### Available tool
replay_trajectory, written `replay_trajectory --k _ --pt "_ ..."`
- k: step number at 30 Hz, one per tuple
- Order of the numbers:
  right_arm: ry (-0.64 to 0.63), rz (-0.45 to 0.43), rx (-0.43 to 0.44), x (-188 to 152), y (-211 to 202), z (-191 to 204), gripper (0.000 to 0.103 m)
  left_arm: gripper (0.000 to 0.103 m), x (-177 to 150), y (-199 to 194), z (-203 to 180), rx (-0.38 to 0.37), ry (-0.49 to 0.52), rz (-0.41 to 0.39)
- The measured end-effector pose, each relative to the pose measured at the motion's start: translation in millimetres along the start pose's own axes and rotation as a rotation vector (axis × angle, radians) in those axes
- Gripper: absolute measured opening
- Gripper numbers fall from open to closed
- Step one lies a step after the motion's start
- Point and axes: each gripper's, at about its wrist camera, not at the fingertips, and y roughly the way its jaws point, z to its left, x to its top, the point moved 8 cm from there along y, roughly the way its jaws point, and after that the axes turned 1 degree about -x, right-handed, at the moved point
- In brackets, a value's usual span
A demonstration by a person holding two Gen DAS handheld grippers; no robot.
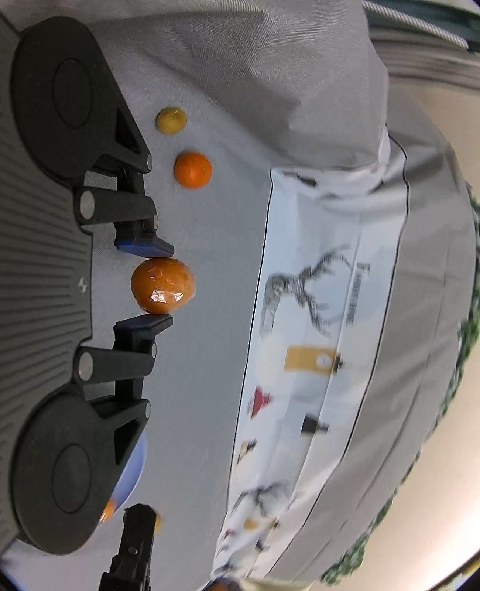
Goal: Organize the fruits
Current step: 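Carry the wrapped orange and lime over the blue plate with both tools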
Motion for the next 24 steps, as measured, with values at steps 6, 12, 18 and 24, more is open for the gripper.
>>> replay_trajectory --k 6,12,18,24 --pt "0.068 -0.021 -0.069 -37.4 -47.6 -28.8 0.025 0.036 -14.4 -40.9 -26.3 -0.082 0.032 0.014" --pt "0.067 -0.079 -0.07 -39.2 -75.4 -33.4 0.025 0.036 -38.3 -60.5 -45.8 -0.139 0.013 0.102" --pt "0.052 -0.103 -0.082 -40.8 -84.5 -38.3 0.025 0.036 -60.6 -72.4 -77.3 -0.184 0.122 0.125" --pt "0.059 -0.076 -0.12 -49.6 -71.7 -47.7 0.025 0.036 -63.7 -57.6 -71.9 -0.153 0.113 0.134"
